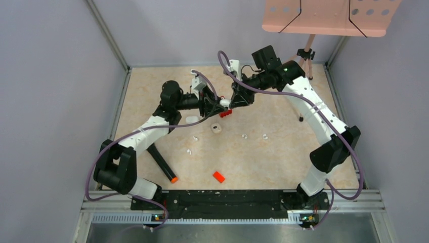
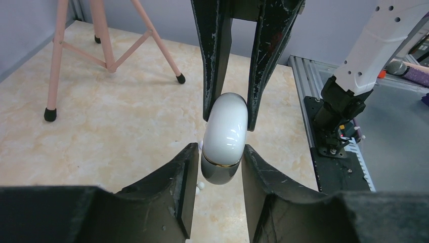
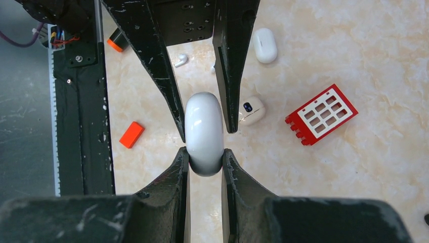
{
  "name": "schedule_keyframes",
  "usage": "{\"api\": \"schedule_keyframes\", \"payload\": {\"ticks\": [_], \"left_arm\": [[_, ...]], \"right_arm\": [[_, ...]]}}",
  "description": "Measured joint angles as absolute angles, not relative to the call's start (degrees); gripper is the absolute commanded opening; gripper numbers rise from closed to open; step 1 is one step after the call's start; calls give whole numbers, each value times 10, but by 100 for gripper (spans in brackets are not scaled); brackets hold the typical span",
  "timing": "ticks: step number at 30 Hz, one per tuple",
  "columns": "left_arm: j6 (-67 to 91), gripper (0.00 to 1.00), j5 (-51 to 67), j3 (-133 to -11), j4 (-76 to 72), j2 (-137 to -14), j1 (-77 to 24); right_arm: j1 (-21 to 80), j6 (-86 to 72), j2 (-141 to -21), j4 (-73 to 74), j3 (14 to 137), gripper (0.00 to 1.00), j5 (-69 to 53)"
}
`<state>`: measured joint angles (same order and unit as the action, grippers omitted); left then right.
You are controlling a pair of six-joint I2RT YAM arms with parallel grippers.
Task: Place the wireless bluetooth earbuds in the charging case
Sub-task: Open the charging case.
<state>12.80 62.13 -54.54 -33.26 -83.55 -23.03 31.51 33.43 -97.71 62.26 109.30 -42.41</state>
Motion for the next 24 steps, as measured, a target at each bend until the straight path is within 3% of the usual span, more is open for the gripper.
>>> {"api": "schedule_keyframes", "payload": {"ticks": [4, 8, 10, 12, 24], "left_arm": [[135, 18, 624, -546, -333, -839, -230], [135, 0, 632, -547, -336, -843, -230], [137, 0, 634, -548, -339, -846, -230], [139, 0, 634, -549, -344, -849, -230], [119, 0, 636, -554, -350, -856, -230]], "right_arm": [[317, 334, -980, 622, 1093, 1, -420], [317, 331, -980, 623, 1093, 15, -417], [317, 327, -980, 623, 1093, 31, -415], [317, 319, -981, 622, 1093, 37, -412], [303, 219, -1000, 603, 1100, 36, -424]]}}
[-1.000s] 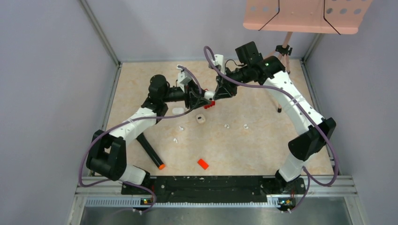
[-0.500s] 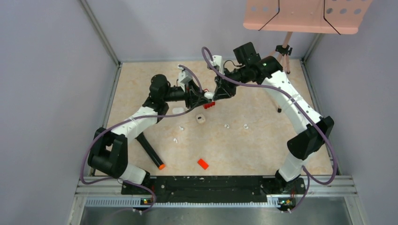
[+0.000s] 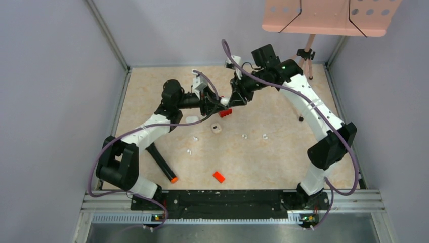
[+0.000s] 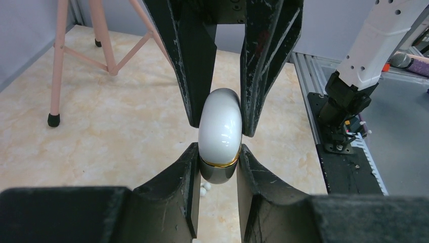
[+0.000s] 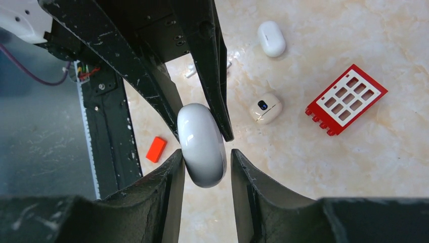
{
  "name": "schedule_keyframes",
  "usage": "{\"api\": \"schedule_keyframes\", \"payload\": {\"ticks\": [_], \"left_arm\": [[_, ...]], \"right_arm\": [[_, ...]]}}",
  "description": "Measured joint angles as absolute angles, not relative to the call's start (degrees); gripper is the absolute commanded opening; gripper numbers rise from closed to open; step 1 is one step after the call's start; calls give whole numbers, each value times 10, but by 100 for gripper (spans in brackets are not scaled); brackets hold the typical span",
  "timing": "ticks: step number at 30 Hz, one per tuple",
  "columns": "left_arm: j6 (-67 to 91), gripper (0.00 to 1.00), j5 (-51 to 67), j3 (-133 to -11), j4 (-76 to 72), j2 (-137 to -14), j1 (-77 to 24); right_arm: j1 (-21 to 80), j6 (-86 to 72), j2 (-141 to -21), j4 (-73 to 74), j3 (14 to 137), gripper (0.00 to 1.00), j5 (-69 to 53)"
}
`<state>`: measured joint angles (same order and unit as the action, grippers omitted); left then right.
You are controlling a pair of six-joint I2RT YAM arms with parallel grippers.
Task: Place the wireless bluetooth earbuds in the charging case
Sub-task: Open the charging case.
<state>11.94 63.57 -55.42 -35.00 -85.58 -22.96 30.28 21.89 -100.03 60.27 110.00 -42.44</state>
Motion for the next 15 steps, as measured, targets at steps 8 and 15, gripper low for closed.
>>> {"api": "schedule_keyframes", "payload": {"ticks": [8, 15], "left_arm": [[99, 0, 637, -557, -350, -859, -231], [97, 0, 636, -558, -350, -859, -231]], "right_arm": [[283, 173, -1004, 594, 1104, 37, -455], [277, 153, -1004, 586, 1104, 37, -464]]}}
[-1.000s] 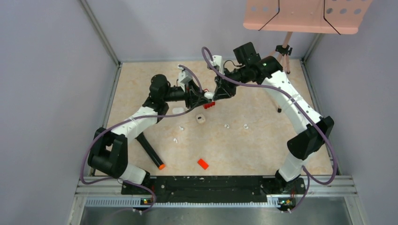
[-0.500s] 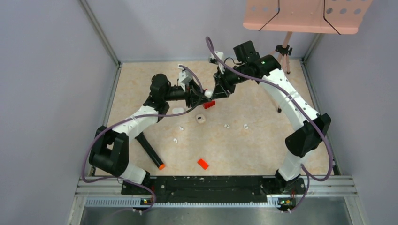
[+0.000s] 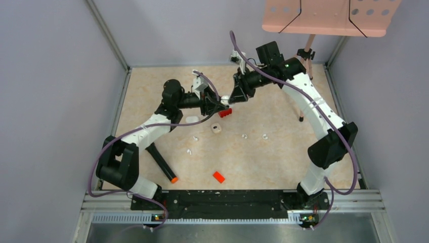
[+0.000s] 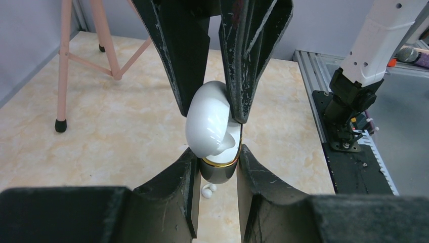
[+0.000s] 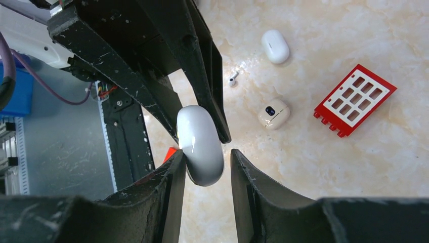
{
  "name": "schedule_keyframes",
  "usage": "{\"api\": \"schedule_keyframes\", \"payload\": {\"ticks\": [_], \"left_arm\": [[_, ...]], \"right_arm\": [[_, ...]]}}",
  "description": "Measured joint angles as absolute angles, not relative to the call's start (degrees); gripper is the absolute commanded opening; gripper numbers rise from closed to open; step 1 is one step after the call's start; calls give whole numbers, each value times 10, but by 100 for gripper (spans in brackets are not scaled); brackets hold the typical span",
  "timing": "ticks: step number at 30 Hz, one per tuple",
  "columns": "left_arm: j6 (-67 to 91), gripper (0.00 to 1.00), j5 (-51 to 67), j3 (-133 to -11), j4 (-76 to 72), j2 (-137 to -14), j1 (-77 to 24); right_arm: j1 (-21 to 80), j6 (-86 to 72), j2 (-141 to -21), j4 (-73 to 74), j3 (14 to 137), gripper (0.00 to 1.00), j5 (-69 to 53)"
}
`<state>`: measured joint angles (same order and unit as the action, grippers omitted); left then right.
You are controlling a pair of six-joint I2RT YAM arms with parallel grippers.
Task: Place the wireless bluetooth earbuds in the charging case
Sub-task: Open the charging case.
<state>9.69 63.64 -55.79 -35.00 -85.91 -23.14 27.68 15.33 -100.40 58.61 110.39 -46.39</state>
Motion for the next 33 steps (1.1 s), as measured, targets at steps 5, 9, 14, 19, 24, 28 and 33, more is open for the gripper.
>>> {"api": "schedule_keyframes", "payload": {"ticks": [5, 9, 14, 19, 24, 28, 33], "left_arm": [[96, 0, 646, -558, -350, -859, -234], [93, 0, 647, -558, -350, -859, -237], [93, 0, 644, -558, -347, -860, -237], [104, 0, 610, -558, -338, -860, -237], [127, 0, 584, -554, -338, -860, -232], [152, 0, 576, -542, -338, -860, -219], [202, 0, 589, -523, -344, -857, -183]], "right_arm": [[266, 143, -1004, 565, 1104, 37, -464], [256, 133, -1004, 555, 1104, 37, -469], [253, 127, -1004, 552, 1104, 40, -483], [248, 111, -1004, 548, 1110, 41, -513], [233, 99, -989, 543, 1114, 40, -518], [214, 111, -941, 532, 1061, 37, -485], [196, 194, -876, 538, 917, 31, -417]]}}
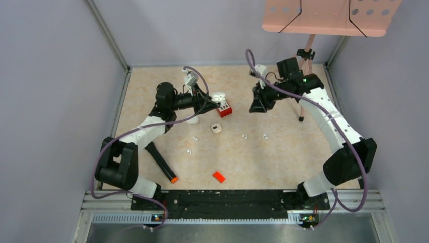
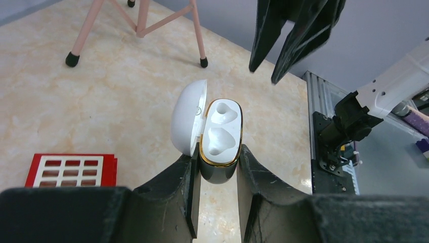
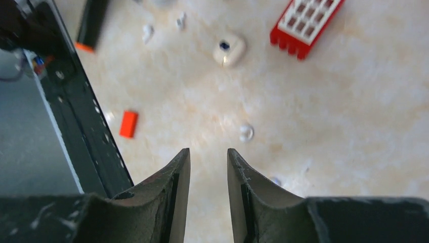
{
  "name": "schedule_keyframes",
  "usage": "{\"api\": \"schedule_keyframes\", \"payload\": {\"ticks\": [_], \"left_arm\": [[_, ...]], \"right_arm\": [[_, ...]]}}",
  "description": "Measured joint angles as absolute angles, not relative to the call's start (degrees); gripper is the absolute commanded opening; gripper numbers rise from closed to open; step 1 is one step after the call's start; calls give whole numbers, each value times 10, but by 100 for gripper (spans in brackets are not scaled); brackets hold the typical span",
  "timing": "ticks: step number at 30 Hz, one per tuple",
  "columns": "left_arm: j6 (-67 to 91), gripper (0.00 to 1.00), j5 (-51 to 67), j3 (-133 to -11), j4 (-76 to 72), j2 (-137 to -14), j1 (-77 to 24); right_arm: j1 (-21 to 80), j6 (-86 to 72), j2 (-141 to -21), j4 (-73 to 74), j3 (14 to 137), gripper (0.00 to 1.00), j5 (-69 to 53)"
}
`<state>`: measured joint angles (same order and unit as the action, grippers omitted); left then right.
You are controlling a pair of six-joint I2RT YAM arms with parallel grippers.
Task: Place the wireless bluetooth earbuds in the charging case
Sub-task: Open the charging case, then pick up the earbud from the center of the board.
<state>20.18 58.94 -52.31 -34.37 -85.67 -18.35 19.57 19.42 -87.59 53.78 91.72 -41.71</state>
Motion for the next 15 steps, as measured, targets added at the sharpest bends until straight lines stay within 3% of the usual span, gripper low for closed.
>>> {"api": "schedule_keyframes", "payload": {"ticks": [8, 15], "left_arm": [[222, 0, 582, -487, -322, -799, -149], [225, 0, 553, -460, -279, -734, -82]], "right_arm": [[194, 274, -883, 518, 742, 26, -338], [251, 270, -945, 446, 749, 25, -321]]}}
